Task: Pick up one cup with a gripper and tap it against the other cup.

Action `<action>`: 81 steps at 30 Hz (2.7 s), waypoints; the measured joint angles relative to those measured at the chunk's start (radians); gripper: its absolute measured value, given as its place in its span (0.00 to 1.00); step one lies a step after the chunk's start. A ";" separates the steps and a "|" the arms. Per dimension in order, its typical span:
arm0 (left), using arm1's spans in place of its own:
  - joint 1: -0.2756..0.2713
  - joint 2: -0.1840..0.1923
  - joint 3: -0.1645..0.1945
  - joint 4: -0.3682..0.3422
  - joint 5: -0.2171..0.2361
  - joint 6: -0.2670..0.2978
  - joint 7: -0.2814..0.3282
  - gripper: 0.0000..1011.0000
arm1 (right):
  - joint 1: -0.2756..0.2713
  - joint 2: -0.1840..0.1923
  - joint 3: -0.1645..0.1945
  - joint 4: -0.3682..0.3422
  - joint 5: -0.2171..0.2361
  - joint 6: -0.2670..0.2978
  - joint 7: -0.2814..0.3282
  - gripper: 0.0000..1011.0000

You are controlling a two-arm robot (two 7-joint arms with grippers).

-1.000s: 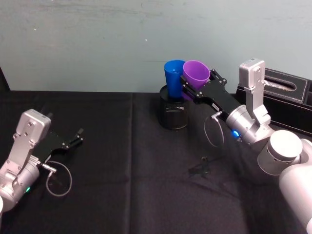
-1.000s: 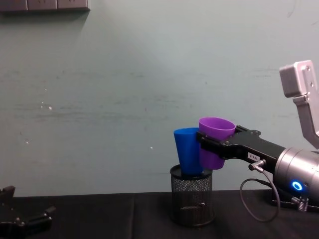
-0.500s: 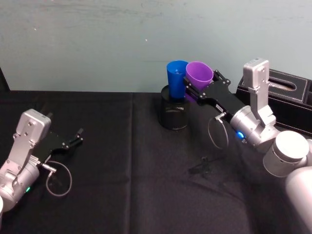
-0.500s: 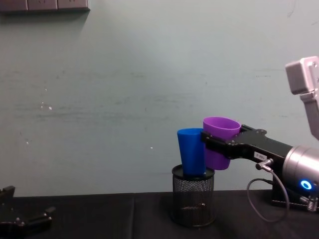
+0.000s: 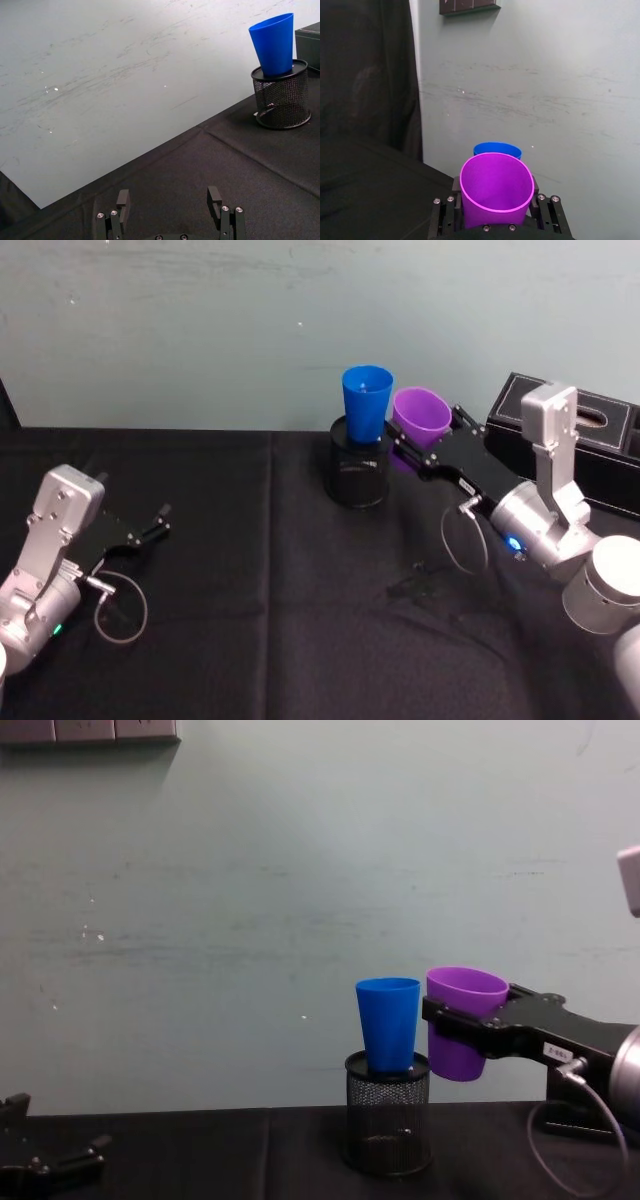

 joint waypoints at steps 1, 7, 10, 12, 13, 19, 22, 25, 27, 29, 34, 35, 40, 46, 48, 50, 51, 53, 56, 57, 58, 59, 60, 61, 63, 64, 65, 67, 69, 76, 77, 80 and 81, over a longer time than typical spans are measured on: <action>0.000 0.000 0.000 0.000 0.000 0.000 0.000 1.00 | -0.005 0.002 0.000 -0.006 0.002 0.002 0.000 0.73; 0.000 0.000 0.000 0.000 0.000 0.000 0.000 1.00 | -0.027 0.015 -0.001 -0.039 0.013 0.012 0.004 0.73; 0.000 0.000 0.000 0.000 0.000 0.000 0.000 1.00 | -0.025 0.014 -0.001 -0.036 0.013 0.011 0.004 0.73; 0.000 0.000 0.000 0.000 0.000 0.000 0.000 1.00 | -0.024 0.013 -0.001 -0.034 0.013 0.011 0.004 0.73; 0.000 0.000 0.000 0.000 0.000 0.000 0.000 1.00 | -0.023 0.013 -0.001 -0.033 0.013 0.011 0.004 0.73; 0.000 0.000 0.000 0.000 0.000 0.000 0.000 1.00 | -0.021 0.012 -0.001 -0.030 0.012 0.010 0.004 0.73; 0.000 0.000 0.000 0.000 0.000 0.000 0.000 1.00 | -0.020 0.011 -0.001 -0.029 0.011 0.009 0.004 0.73; 0.000 0.000 0.000 0.000 0.000 0.000 0.000 1.00 | -0.020 0.011 -0.001 -0.028 0.011 0.009 0.003 0.73; 0.000 0.000 0.000 0.000 0.000 0.000 0.000 1.00 | -0.019 0.011 -0.001 -0.027 0.010 0.009 0.003 0.73; 0.000 0.000 0.000 0.000 0.000 0.000 0.000 1.00 | -0.019 0.011 -0.001 -0.027 0.010 0.009 0.003 0.73; 0.000 0.000 0.000 0.000 0.000 0.000 0.000 1.00 | -0.019 0.010 -0.001 -0.026 0.009 0.008 0.003 0.73; 0.000 0.000 0.000 0.000 0.000 0.000 0.000 1.00 | -0.018 0.010 -0.001 -0.026 0.009 0.008 0.003 0.73; 0.000 0.000 0.000 0.000 0.000 0.000 0.000 1.00 | -0.018 0.010 -0.001 -0.025 0.009 0.007 0.003 0.73; 0.000 0.000 0.000 0.000 0.000 0.000 0.000 1.00 | -0.017 0.010 -0.001 -0.025 0.009 0.007 0.003 0.73; 0.000 0.000 0.000 0.000 0.000 0.000 0.000 1.00 | -0.017 0.010 -0.001 -0.025 0.009 0.007 0.003 0.73; 0.000 0.000 0.000 0.000 0.000 0.000 0.000 1.00 | -0.017 0.010 -0.001 -0.025 0.009 0.007 0.003 0.73; 0.000 0.000 0.000 0.000 0.000 0.000 0.000 1.00 | -0.017 0.010 -0.001 -0.025 0.009 0.007 0.003 0.73; 0.000 0.000 0.000 0.000 0.000 0.000 0.000 1.00 | -0.017 0.010 -0.001 -0.025 0.009 0.007 0.003 0.73; 0.000 0.000 0.000 0.000 0.000 0.000 0.000 1.00 | -0.017 0.010 -0.001 -0.025 0.009 0.007 0.003 0.73; 0.000 0.000 0.000 0.000 0.000 0.000 0.000 1.00 | -0.017 0.010 -0.001 -0.025 0.009 0.007 0.003 0.73; 0.000 0.000 0.000 0.000 0.000 0.000 0.000 1.00 | -0.017 0.010 -0.001 -0.025 0.009 0.007 0.003 0.73; 0.000 0.000 0.000 0.000 0.000 0.000 0.000 1.00 | -0.017 0.010 -0.001 -0.025 0.009 0.007 0.003 0.73; 0.000 0.000 0.000 0.000 0.000 0.000 0.000 1.00 | -0.017 0.010 -0.001 -0.025 0.009 0.007 0.003 0.73; 0.000 0.000 0.000 0.000 0.000 0.000 0.000 1.00 | -0.017 0.010 -0.001 -0.025 0.009 0.007 0.003 0.73; 0.000 0.000 0.000 0.000 0.000 0.000 0.000 1.00 | -0.017 0.010 -0.001 -0.025 0.009 0.007 0.003 0.73; 0.000 0.000 0.000 0.000 0.000 0.000 0.000 1.00 | -0.017 0.010 -0.001 -0.025 0.009 0.007 0.003 0.73; 0.000 0.000 0.000 0.000 0.000 0.000 0.000 1.00 | -0.017 0.010 -0.001 -0.025 0.009 0.007 0.003 0.73; 0.000 0.000 0.000 0.000 0.000 0.000 0.000 1.00 | -0.017 0.010 -0.001 -0.025 0.009 0.007 0.003 0.73; 0.000 0.000 0.000 0.000 0.000 0.000 0.000 1.00 | -0.017 0.010 -0.001 -0.025 0.009 0.007 0.003 0.73; 0.000 0.000 0.000 0.000 0.000 0.000 0.000 1.00 | -0.017 0.010 -0.001 -0.025 0.009 0.007 0.003 0.73; 0.000 0.000 0.000 0.000 0.000 0.000 0.000 1.00 | -0.017 0.010 -0.001 -0.025 0.009 0.007 0.003 0.73; 0.000 0.000 0.000 0.000 0.000 0.000 0.000 1.00 | -0.017 0.010 -0.001 -0.025 0.009 0.007 0.003 0.73; 0.000 0.000 0.000 0.000 0.000 0.000 0.000 1.00 | -0.017 0.010 -0.001 -0.025 0.009 0.007 0.003 0.73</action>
